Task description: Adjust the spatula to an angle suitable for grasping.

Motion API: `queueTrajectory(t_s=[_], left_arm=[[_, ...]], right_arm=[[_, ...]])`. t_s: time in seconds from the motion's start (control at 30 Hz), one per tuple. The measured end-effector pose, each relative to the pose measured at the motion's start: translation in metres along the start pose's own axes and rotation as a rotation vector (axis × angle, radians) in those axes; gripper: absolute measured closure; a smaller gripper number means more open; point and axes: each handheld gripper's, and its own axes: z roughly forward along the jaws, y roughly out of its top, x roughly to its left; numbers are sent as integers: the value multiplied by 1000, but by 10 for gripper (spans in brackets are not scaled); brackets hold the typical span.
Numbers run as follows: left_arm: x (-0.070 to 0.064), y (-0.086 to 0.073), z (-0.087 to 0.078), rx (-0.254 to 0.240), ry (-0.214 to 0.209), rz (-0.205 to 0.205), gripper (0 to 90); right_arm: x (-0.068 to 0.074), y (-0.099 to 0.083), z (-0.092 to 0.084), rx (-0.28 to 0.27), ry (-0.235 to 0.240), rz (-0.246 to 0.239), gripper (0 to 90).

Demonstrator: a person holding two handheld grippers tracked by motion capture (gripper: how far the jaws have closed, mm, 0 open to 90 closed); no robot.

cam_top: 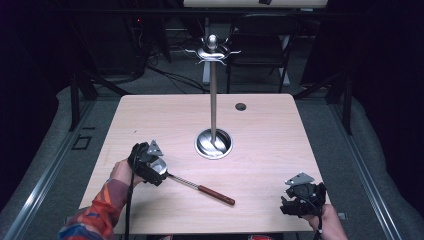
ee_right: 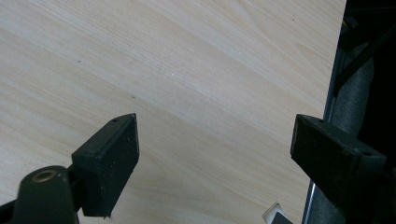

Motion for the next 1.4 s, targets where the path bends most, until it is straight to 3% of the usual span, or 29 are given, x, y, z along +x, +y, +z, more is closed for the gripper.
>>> queueTrajectory(t_s=[0.07, 0.1, 0.2, 0.23, 0.27, 0.37, 0.57, 0.83, 0.93, 0.97, 1.0, 1.07, 1.1, 1.2, 1.4], left_arm=[[-1, 2, 2, 0, -23, 13, 1], [-3, 6, 7, 7, -74, 48, 1], [-9, 11, 15, 27, -114, 94, 0], [-9, 11, 15, 27, -114, 94, 1], [-13, 12, 18, 45, -133, 134, 0], [-18, 12, 19, 49, -170, 168, 1], [-20, 15, 23, 56, -162, 188, 0], [-25, 17, 28, 35, -207, 197, 6], [-27, 18, 29, 24, -216, 198, 40], [-27, 18, 30, 15, -223, 203, 75], [-29, 19, 32, 23, -232, 205, 178], [-31, 19, 34, 39, -234, 221, 232], [-33, 20, 34, 47, -229, 230, 232], [-38, 22, 36, 36, -203, 238, 354], [-41, 25, 38, 37, -205, 254, 439]], right_arm=[[-1, -2, 1, 8, 4, 5, 150], [-1, -4, 0, 13, -4, 9, 150], [-3, -7, -1, 22, -12, 24, 151], [-2, -7, -3, 18, -17, 21, 150], [-1, -6, -4, 8, -19, 13, 148], [3, -6, -4, 18, -1, -28, 148], [4, -6, -1, 37, -10, -45, 149], [7, -5, 0, 50, 0, -74, 149], [8, -5, 1, 50, 7, -79, 149], [8, -5, 1, 53, 8, -84, 149], [8, -5, 1, 47, 10, -82, 149], [8, -5, 1, 55, 10, -88, 149], [8, -5, 1, 55, 10, -88, 149], [9, -4, 1, 56, 5, -89, 149], [9, -5, 2, 55, 7, -90, 149]])
